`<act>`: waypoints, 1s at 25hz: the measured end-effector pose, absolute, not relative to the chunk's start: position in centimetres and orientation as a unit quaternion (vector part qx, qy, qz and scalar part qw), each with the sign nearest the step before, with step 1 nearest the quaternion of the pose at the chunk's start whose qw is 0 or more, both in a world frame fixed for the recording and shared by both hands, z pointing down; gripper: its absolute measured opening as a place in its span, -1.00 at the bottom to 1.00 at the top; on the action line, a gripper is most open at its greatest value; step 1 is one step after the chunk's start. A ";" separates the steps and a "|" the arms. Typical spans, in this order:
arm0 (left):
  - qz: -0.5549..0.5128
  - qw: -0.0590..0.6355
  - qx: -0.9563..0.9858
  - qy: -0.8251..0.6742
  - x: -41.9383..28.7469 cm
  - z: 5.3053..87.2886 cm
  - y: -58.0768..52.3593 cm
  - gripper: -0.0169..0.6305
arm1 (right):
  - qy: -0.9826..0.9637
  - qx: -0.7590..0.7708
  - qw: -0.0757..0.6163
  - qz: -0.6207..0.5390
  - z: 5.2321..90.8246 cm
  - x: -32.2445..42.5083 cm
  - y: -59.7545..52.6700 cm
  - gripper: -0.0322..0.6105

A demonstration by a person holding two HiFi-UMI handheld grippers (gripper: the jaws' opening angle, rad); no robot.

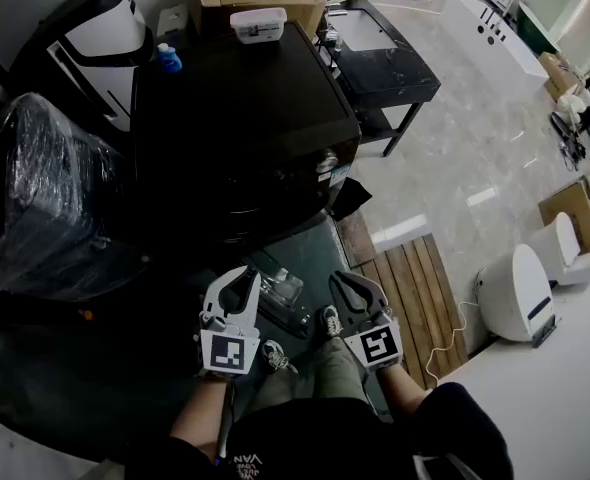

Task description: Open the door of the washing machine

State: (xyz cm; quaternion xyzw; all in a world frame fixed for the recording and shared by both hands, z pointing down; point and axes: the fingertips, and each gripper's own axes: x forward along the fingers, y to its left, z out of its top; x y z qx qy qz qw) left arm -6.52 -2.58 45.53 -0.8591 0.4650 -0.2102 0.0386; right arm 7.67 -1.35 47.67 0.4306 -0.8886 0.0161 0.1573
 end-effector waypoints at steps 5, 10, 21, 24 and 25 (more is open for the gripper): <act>-0.186 0.021 -0.859 0.477 -8.0 44.0 -0.5 -0.88 | -0.892 0.428 0.146 0.009 45.3 6.6 -0.2 -0.87; -0.182 0.007 -0.855 0.485 -10.1 43.4 1.5 -0.89 | -0.897 0.421 0.138 0.009 43.8 5.0 0.6 -0.87; -0.160 0.003 -0.852 0.498 -13.3 42.2 4.3 -0.90 | -0.906 0.406 0.121 0.002 41.4 1.7 1.7 -0.88; -0.153 0.002 -0.853 0.499 -14.0 41.8 4.7 -0.90 | -0.908 0.401 0.118 0.000 40.8 0.9 2.2 -0.88; -0.151 0.003 -0.853 0.499 -14.1 41.6 4.9 -0.90 | -0.909 0.399 0.117 -0.001 40.6 0.7 2.3 -0.88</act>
